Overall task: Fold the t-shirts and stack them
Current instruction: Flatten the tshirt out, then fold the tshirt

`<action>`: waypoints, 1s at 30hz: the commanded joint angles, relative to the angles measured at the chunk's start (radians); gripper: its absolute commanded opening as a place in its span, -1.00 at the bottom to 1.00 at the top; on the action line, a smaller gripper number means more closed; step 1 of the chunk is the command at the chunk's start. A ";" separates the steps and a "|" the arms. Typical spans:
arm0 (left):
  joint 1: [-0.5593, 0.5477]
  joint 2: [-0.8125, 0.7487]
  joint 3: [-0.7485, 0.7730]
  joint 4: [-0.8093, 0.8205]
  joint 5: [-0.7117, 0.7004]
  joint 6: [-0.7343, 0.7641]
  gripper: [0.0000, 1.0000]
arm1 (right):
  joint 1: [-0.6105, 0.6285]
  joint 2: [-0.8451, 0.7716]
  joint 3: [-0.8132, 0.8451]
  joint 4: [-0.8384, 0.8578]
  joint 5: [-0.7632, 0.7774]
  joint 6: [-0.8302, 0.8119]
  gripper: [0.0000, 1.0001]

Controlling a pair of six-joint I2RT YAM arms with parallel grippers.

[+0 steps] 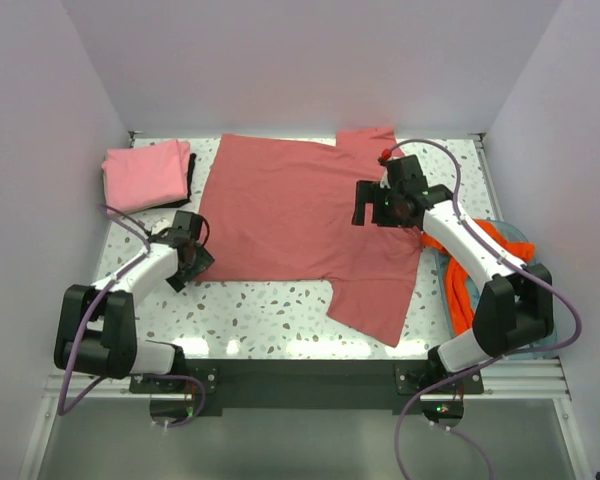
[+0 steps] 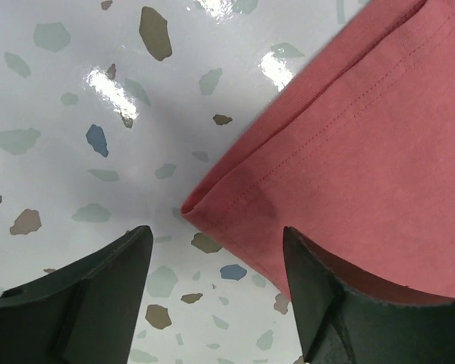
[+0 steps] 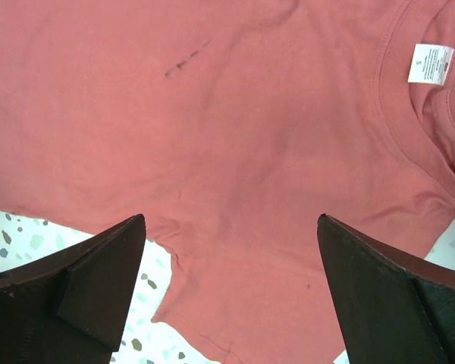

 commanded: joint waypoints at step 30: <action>0.012 0.008 -0.064 0.092 -0.015 -0.014 -0.86 | 0.004 -0.198 -0.165 -0.084 0.019 0.079 0.97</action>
